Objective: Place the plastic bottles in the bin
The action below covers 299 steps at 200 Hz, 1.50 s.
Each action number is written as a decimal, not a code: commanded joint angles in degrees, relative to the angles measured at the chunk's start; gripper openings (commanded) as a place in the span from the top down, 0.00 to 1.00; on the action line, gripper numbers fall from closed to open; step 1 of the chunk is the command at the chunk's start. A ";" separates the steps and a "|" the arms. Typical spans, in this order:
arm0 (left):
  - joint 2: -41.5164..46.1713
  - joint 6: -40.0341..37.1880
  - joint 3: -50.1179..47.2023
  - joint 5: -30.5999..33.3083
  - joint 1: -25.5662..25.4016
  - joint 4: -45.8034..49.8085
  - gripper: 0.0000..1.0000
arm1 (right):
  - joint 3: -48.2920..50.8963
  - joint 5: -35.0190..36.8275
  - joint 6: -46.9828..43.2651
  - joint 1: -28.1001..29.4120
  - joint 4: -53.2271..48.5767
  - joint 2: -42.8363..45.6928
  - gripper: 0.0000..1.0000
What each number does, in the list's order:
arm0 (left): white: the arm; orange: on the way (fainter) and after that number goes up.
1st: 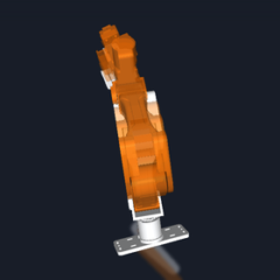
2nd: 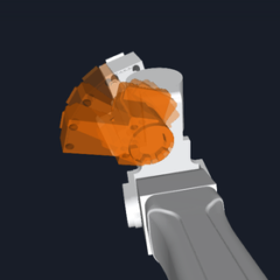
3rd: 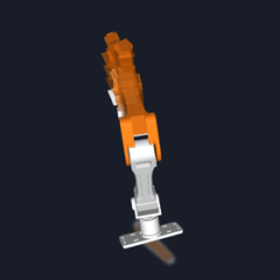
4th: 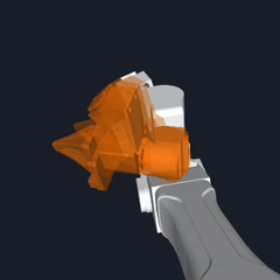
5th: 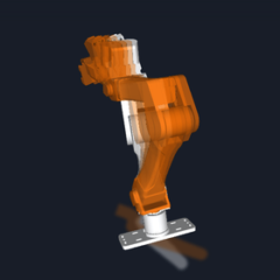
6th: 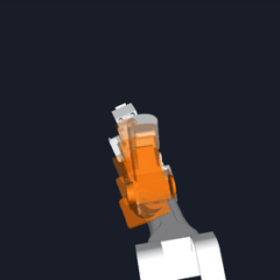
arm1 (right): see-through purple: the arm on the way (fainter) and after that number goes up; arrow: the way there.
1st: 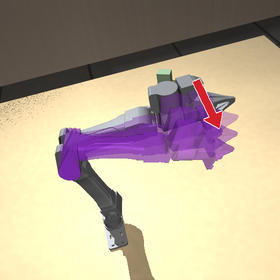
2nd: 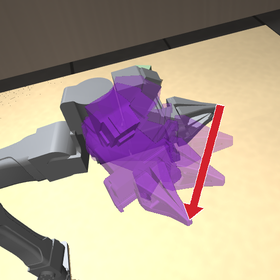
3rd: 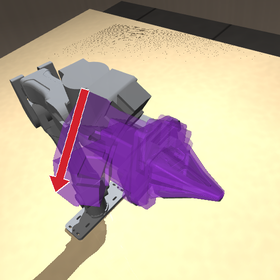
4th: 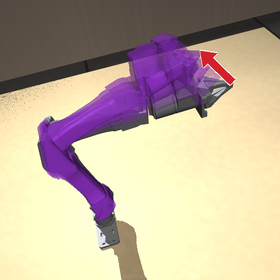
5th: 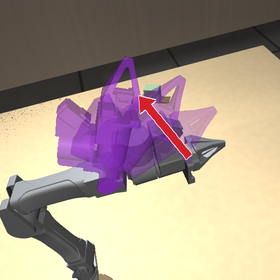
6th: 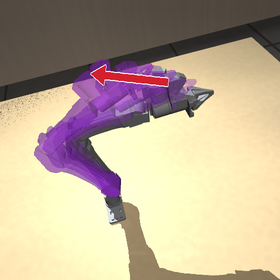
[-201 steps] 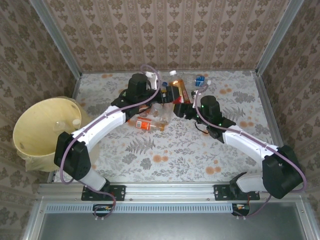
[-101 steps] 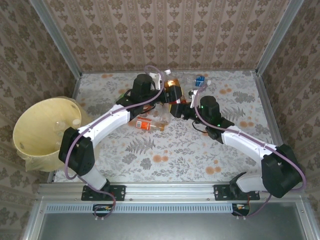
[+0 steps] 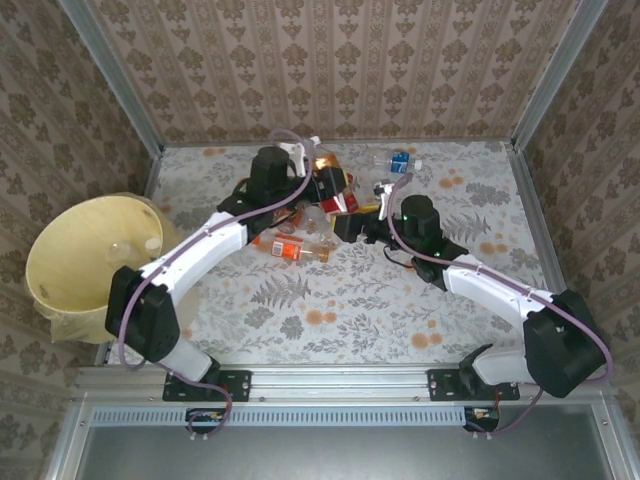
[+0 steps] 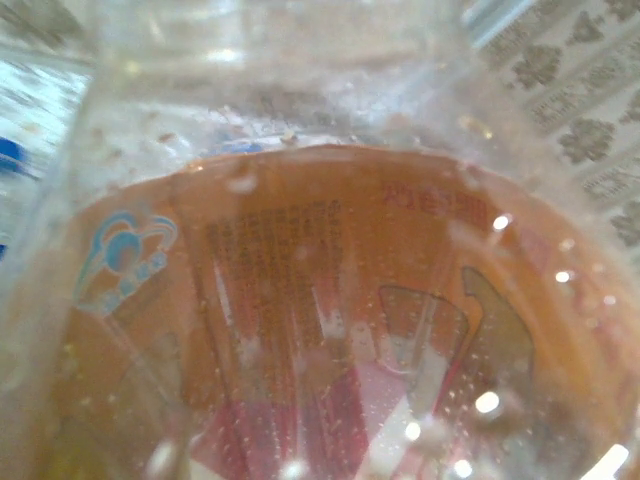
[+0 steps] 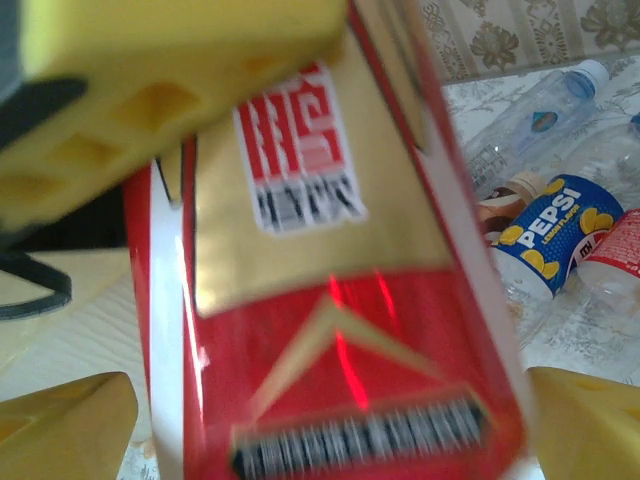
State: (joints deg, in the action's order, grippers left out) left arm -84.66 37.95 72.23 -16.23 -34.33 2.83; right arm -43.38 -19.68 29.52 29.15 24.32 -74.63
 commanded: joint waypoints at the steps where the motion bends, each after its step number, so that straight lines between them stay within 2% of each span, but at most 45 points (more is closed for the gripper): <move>1: 6.43 -7.26 0.66 10.25 0.80 7.63 0.32 | 1.52 2.60 -1.63 0.14 3.24 2.49 0.00; 38: 13.59 -11.56 1.44 19.23 3.28 16.53 0.33 | 0.15 13.32 -2.18 0.12 -4.15 2.85 0.00; 79: 19.68 -17.61 7.21 34.45 4.82 30.74 0.33 | -2.05 17.95 -5.32 0.04 -11.24 4.78 0.00; 118: 25.95 -21.00 9.80 44.83 6.70 36.86 0.33 | -2.54 24.19 -5.49 -0.22 -15.53 6.14 0.00; 139: 28.73 -22.36 12.27 50.99 7.76 40.53 0.33 | -0.73 25.00 -3.98 -0.45 -14.45 6.97 0.00; 164: 31.82 -23.18 14.74 61.25 8.57 45.15 0.33 | 0.69 25.39 -2.89 -0.70 -14.27 7.65 0.00; 191: 35.43 -25.86 11.93 68.05 11.56 43.52 0.33 | 1.43 25.36 -2.96 -1.05 -14.14 8.57 0.00; 212: 37.32 -27.52 8.87 69.00 16.03 41.14 0.33 | 1.71 26.18 -2.69 -1.28 -13.97 9.04 0.00; 232: 37.65 -28.29 6.55 66.59 21.78 39.37 0.34 | 2.20 26.46 -2.31 -1.45 -13.23 9.41 0.00; 284: 35.49 -25.88 3.63 51.99 40.75 38.34 0.34 | 2.68 26.10 -1.55 -1.55 -14.80 10.29 0.00; 299: 35.13 -24.17 2.09 45.68 46.48 37.39 0.34 | 3.01 25.99 -1.73 -1.55 -15.00 10.63 0.00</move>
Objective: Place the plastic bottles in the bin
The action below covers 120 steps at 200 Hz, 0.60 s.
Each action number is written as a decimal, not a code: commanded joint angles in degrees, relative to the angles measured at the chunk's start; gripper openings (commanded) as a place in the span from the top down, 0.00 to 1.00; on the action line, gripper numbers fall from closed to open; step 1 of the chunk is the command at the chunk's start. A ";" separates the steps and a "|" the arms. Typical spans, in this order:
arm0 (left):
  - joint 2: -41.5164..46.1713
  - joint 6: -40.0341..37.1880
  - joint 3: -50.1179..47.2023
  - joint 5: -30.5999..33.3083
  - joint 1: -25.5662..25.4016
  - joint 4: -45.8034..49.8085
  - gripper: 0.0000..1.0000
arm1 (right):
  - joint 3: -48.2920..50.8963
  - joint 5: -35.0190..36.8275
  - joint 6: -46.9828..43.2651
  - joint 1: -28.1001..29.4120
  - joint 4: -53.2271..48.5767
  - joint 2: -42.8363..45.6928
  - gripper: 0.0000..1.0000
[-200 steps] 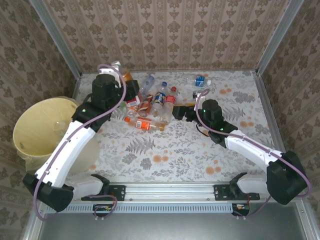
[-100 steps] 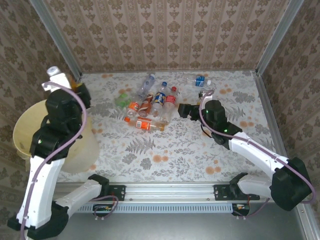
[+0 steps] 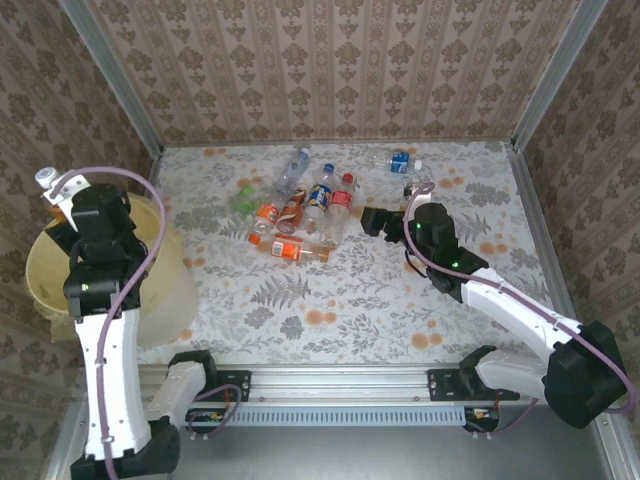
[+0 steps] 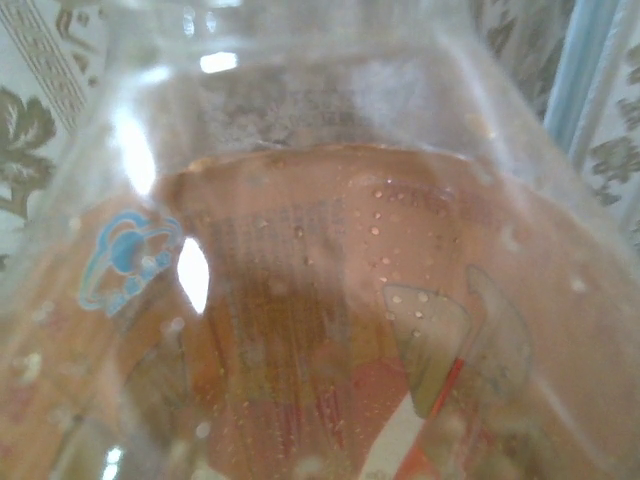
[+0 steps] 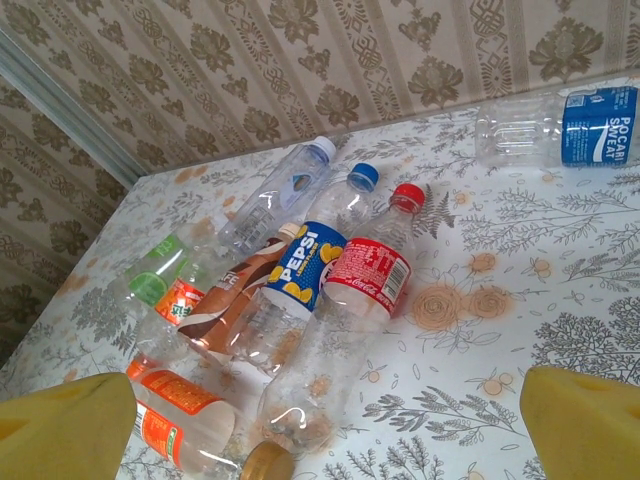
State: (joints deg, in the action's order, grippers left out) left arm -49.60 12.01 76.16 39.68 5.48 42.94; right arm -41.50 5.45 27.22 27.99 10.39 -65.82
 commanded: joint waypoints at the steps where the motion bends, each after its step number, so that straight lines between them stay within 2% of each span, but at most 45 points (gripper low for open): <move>1: 0.10 1.96 -1.91 -10.89 6.88 -2.83 0.34 | 1.14 0.86 0.56 -0.39 -1.08 1.83 0.00; 22: -0.71 5.54 -4.35 -21.47 15.35 -4.98 0.34 | 0.90 0.74 0.05 -0.48 -1.63 2.10 0.00; 56: -3.40 11.53 -6.72 -33.25 24.46 -8.41 0.32 | 0.73 0.79 -0.20 -0.48 -1.56 2.19 0.00; 98: -5.56 18.49 -9.00 -37.84 29.63 -11.20 0.28 | 0.80 0.87 -0.23 -0.48 -1.25 1.79 0.00; 120: -8.39 21.33 -6.84 -40.27 31.16 -8.24 0.14 | 0.71 0.85 -0.29 -0.49 -1.25 1.51 0.00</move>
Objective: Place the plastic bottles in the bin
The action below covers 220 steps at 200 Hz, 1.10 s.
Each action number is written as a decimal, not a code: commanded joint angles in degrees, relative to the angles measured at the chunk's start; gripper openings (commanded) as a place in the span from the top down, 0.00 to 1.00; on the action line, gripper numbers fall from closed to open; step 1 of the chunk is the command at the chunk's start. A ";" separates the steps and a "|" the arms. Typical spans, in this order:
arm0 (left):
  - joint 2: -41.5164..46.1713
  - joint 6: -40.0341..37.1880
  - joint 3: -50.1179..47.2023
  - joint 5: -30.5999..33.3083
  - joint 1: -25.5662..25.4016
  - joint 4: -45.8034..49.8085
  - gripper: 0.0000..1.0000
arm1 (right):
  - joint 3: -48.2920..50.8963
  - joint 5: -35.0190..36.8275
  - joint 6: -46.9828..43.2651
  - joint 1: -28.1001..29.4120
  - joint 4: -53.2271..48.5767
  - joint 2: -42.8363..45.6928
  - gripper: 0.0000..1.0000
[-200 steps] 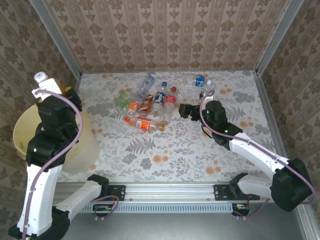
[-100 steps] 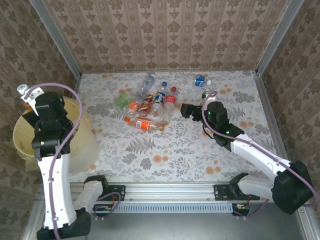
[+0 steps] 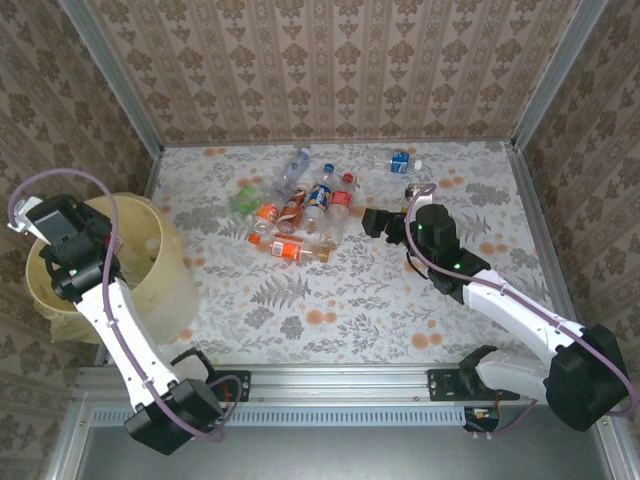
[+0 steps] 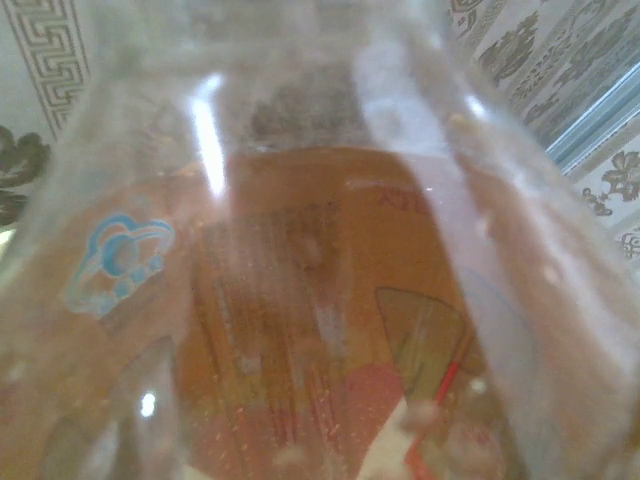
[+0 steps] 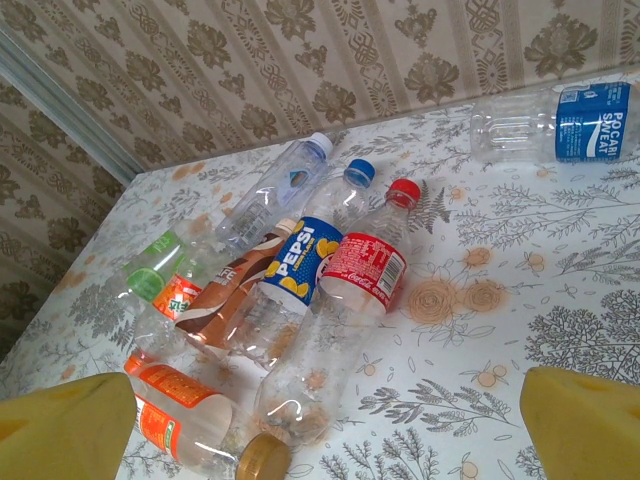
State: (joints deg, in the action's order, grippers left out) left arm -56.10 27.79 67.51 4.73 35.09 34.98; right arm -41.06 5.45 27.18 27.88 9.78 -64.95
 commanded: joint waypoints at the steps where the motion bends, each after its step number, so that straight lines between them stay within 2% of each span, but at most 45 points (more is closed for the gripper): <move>1: -2.04 5.58 1.96 -5.38 1.55 -0.10 0.14 | 0.28 0.86 -0.26 -0.37 -0.64 0.62 0.00; 28: -3.02 6.35 3.72 -5.62 1.56 2.02 0.00 | 0.28 1.21 -0.09 -0.46 -0.73 0.34 0.00; 99: -0.25 7.63 3.98 -7.86 1.48 2.37 0.00 | 1.07 0.96 1.23 -0.50 -0.24 0.01 0.00; 145: 0.92 8.51 5.53 -14.55 -0.16 2.16 0.00 | 1.16 0.96 1.45 -0.63 -0.37 -0.69 0.00; 163: 1.21 8.18 7.08 -14.81 -3.64 3.10 0.00 | 1.07 0.95 2.38 -0.71 -0.39 -1.01 0.00; 182: 1.89 8.07 8.30 -14.12 -9.67 2.69 0.00 | 0.93 0.76 3.66 -0.81 -0.69 -1.45 0.00; 220: 1.31 6.14 10.25 -4.82 -29.55 1.49 0.00 | 1.81 -0.89 5.51 -0.95 -0.02 -2.27 0.00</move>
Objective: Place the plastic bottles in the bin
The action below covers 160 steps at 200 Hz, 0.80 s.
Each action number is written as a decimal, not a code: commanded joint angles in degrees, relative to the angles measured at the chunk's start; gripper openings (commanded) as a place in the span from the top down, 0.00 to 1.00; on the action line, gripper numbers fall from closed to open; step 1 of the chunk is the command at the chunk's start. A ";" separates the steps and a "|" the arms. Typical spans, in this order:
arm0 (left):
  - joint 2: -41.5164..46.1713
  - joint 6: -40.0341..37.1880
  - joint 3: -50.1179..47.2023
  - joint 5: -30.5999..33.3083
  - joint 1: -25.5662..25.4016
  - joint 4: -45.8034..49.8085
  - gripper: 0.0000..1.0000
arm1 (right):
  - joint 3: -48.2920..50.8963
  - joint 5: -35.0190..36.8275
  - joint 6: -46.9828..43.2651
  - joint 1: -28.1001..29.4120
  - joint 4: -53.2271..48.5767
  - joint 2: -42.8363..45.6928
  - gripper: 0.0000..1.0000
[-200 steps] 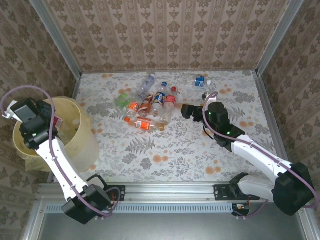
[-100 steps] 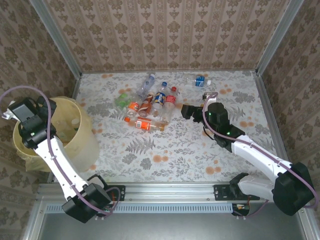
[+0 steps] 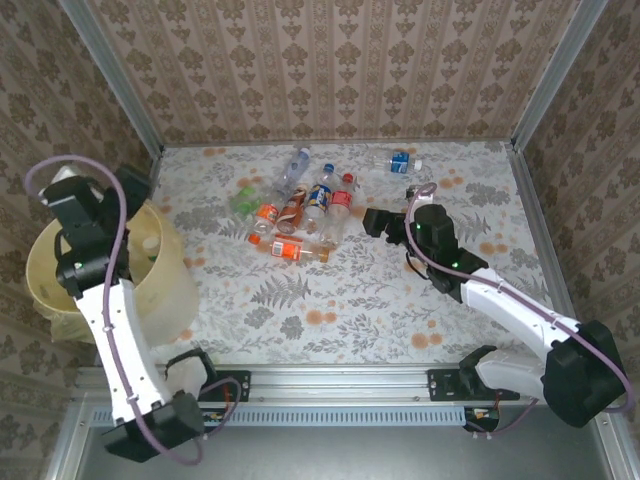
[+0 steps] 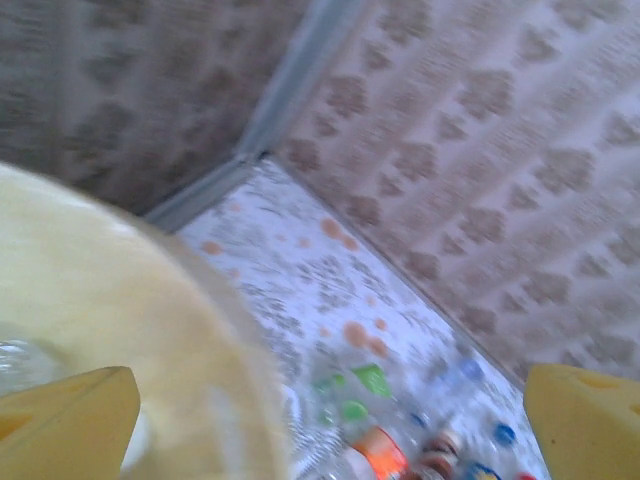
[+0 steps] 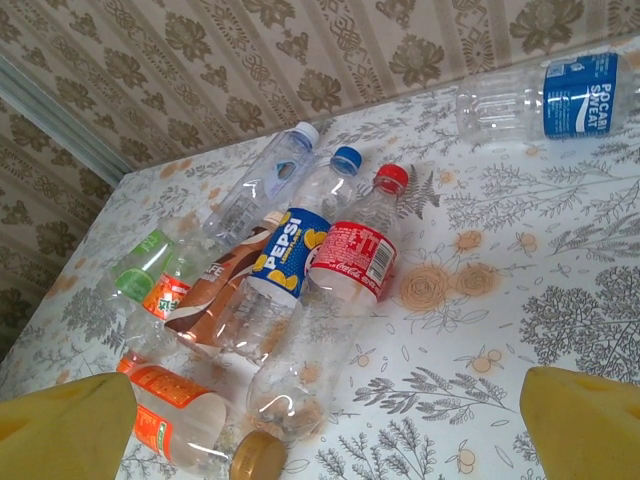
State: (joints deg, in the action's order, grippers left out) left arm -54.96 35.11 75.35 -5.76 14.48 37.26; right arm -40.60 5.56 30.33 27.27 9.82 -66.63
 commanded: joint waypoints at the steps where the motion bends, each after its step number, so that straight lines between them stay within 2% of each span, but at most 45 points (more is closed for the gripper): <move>1: 0.06 -1.19 2.46 5.94 -9.29 -0.78 0.00 | 1.37 -1.00 2.45 -0.31 -0.02 -0.59 0.00; 38: -2.50 3.70 -1.45 15.15 -26.33 -5.52 0.00 | 4.01 -0.99 4.22 -0.37 2.42 0.72 0.00; 57: -4.50 9.03 -4.79 21.62 -35.94 -9.21 0.00 | 5.27 -0.74 4.12 -0.37 3.13 1.99 0.00; 77: -8.33 15.46 -8.47 23.91 -43.88 -13.80 0.00 | 6.95 0.71 5.06 -0.37 3.67 3.48 0.00; 115: -18.11 30.04 -12.26 20.88 -49.88 -17.03 0.00 | 11.77 2.85 8.01 -0.88 5.89 6.27 0.00; 160: -22.66 42.79 -17.74 21.23 -51.89 -14.70 0.00 | 12.47 2.96 8.96 -1.73 2.32 7.82 0.00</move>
State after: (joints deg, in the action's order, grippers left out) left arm -77.32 67.61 60.66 14.46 -36.80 22.83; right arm -28.58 7.11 37.87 26.04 13.32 -60.40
